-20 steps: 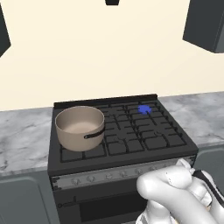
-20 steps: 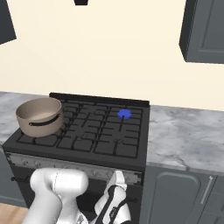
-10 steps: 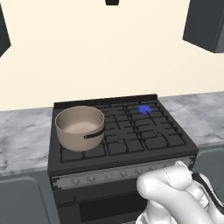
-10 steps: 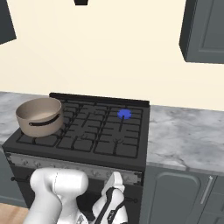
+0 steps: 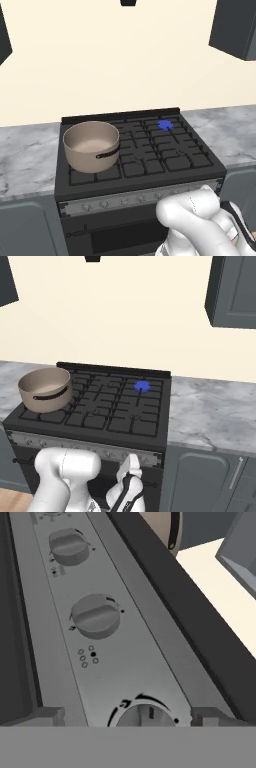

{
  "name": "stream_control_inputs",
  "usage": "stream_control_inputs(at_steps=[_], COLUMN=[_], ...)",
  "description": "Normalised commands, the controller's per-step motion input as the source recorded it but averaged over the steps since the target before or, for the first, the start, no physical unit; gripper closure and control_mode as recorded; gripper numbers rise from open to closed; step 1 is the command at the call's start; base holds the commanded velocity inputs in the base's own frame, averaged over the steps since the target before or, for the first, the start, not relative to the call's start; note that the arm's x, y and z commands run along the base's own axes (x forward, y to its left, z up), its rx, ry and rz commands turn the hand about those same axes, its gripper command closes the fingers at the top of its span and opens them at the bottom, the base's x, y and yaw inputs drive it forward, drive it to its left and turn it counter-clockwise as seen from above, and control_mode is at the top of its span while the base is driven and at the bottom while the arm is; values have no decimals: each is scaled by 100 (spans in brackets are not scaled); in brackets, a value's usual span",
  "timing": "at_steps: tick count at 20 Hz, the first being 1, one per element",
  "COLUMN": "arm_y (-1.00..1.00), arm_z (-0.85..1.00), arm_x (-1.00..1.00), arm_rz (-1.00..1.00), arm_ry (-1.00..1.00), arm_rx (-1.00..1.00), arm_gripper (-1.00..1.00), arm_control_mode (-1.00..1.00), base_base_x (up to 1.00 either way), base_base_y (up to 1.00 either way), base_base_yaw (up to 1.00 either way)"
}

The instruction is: Turn off the rear right burner of the stove.

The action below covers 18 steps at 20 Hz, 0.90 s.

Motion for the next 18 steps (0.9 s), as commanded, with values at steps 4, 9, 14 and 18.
stream_control_inputs(at_steps=[4,9,14,18], arm_y=[-10,-1,0,0], arm_z=[0,0,0,0], arm_x=[0,2,19,10], arm_rz=[-1,-4,-3,-2], arm_ry=[-3,0,0,0], arm_rx=[0,0,0,0], arm_gripper=[-100,-100,-100,100], arm_control_mode=[-100,-100,-100,-100], base_base_x=[0,0,0,0], base_base_y=[0,0,0,0], base_base_yaw=[0,0,0,0])
